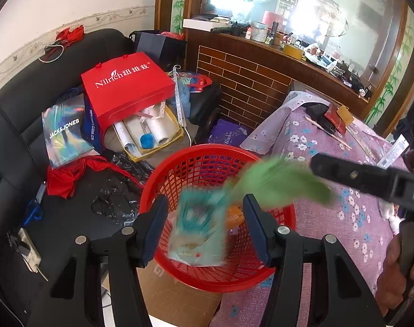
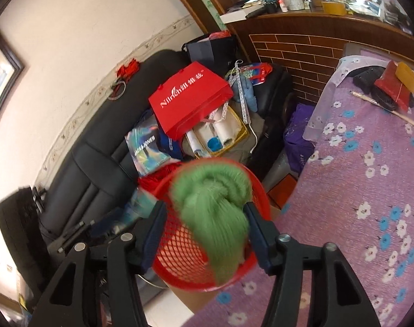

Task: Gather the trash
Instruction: 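Open both tools over the red basket to drop the bag and towel, then move both tools back over the table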

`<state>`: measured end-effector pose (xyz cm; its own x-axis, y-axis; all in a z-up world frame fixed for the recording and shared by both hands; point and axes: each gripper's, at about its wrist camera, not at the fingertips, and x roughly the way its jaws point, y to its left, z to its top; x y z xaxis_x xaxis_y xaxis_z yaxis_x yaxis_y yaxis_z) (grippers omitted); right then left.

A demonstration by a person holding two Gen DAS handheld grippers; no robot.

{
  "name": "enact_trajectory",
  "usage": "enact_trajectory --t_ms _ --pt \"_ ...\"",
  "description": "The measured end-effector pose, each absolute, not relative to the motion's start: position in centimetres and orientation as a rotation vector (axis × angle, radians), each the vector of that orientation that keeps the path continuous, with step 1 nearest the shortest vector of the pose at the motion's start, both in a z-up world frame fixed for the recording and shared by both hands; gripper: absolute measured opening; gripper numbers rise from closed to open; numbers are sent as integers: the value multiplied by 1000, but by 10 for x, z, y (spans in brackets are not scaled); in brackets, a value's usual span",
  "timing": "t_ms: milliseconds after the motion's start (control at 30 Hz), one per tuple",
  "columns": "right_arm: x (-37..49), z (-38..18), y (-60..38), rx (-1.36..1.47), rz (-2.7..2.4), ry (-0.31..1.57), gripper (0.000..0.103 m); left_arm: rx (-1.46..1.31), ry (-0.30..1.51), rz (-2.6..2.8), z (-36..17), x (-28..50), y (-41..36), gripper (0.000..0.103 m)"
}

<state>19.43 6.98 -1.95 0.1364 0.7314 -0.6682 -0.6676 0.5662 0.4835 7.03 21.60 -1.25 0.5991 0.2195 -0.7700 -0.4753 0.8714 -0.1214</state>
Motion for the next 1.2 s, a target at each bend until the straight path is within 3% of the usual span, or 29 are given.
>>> enact_trajectory --t_ms 233,600,1200 --pt "183 -11 31 82 988 987 63 -351 848 367 -15 63 197 56" --pt "168 -41 -72 154 875 1053 63 -255 935 181 -32 82 92 56" --pt "228 -71 -408 381 188 1027 57 -134 1005 -50 -38 108 -73 56"
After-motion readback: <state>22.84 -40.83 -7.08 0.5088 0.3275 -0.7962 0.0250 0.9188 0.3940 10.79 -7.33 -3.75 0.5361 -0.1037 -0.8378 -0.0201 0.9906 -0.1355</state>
